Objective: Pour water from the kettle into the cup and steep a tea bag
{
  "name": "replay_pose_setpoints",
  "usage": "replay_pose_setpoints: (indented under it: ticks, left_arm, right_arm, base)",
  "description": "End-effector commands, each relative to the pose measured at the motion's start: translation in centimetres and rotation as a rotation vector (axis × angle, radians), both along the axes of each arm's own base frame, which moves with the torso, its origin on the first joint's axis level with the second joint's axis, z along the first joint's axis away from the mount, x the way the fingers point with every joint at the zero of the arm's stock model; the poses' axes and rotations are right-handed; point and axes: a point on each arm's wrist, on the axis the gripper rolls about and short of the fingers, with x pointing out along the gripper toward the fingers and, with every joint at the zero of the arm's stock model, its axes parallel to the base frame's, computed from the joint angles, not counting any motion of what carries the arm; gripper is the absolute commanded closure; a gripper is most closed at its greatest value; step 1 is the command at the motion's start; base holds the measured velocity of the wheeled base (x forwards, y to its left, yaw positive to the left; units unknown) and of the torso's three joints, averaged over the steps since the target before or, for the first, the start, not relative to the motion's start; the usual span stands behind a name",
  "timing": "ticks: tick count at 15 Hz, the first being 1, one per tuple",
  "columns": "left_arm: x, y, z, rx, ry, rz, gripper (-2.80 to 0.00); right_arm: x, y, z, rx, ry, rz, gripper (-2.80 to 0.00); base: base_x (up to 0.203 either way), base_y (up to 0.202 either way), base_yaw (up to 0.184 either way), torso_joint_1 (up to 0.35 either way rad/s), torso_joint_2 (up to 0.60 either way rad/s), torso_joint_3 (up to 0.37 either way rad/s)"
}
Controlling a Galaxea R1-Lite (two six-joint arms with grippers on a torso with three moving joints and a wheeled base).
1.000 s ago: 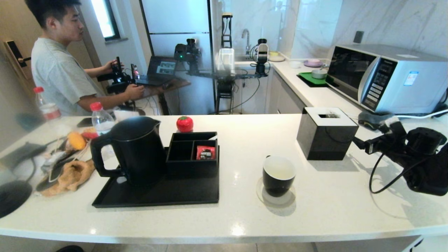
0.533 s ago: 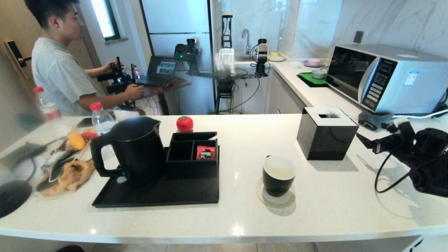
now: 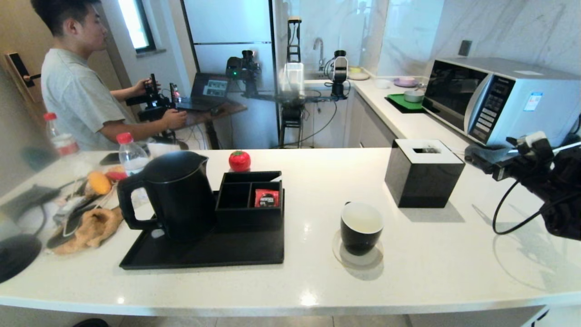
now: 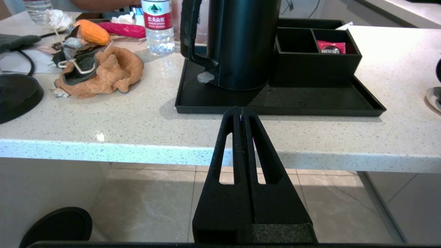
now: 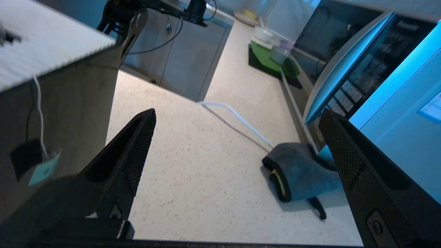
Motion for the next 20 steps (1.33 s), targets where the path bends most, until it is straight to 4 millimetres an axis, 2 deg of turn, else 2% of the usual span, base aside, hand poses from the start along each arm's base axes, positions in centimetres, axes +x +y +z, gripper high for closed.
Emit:
replay_pose_setpoints:
  ticks: [1, 6, 7, 12, 18, 20]
  left_arm:
    - [0.0, 0.0, 0.0, -0.001, -0.001, 0.002, 0.0]
    - [0.0, 0.0, 0.0, -0.002, -0.001, 0.001, 0.0]
    - [0.0, 0.0, 0.0, -0.001, -0.001, 0.001, 0.0]
    - [0.0, 0.0, 0.0, -0.001, -0.002, 0.001, 0.0]
    - [0.0, 0.0, 0.0, -0.001, -0.001, 0.001, 0.0]
    - [0.0, 0.0, 0.0, -0.001, -0.001, 0.001, 0.0]
  right_arm:
    - [-0.4, 0.2, 1.9, -0.019, -0.044, 0.003, -2.8]
    - [-1.5, 0.7, 5.1, -0.022, -0.097, 0.01, -2.8]
    - [-1.7, 0.8, 5.7, -0.026, -0.107, 0.01, 0.0]
    - [-3.2, 1.8, 9.7, -0.039, -0.172, 0.076, 0.0]
    - [-6.5, 5.0, 16.1, 0.018, -0.213, 0.162, 0.0]
    - [-7.6, 6.1, 17.5, 0.066, -0.191, 0.193, 0.0]
  base:
    - [0.0, 0.0, 0.0, 0.0, 0.0, 0.0]
    - [0.0, 0.0, 0.0, 0.0, 0.0, 0.0]
    - [0.0, 0.0, 0.0, 0.0, 0.0, 0.0]
    - [0.0, 0.0, 0.0, 0.0, 0.0, 0.0]
    - [0.0, 0.0, 0.0, 0.0, 0.0, 0.0]
    - [0.0, 0.0, 0.0, 0.0, 0.0, 0.0]
